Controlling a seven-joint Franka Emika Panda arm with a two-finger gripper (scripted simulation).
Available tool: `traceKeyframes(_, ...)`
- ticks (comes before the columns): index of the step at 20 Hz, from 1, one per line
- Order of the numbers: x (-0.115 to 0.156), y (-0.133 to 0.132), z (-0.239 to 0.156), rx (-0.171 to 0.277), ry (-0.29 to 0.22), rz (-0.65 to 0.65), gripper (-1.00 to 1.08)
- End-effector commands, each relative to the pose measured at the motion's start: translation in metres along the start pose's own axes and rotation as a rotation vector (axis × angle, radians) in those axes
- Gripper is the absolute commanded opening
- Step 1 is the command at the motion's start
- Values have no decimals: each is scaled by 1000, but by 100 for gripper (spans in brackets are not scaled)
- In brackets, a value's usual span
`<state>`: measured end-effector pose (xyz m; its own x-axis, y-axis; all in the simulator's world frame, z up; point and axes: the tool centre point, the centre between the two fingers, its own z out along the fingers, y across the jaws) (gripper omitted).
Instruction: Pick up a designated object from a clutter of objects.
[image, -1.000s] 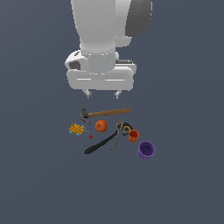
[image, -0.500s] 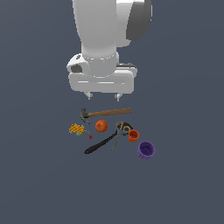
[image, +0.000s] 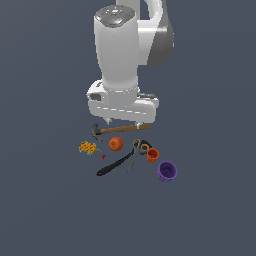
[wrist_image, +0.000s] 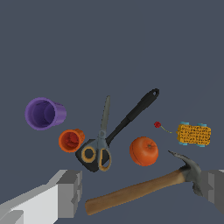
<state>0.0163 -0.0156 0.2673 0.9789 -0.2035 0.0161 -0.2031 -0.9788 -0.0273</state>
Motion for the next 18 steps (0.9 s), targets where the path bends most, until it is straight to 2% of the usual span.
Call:
traceKeyframes(1, 1, -6, 19, 1, -3, 48, 100)
traceKeyframes(11, -2, -27, 105, -9, -13, 277, 100)
traceKeyframes(18, -9, -35, 147, -22, -12, 390, 100)
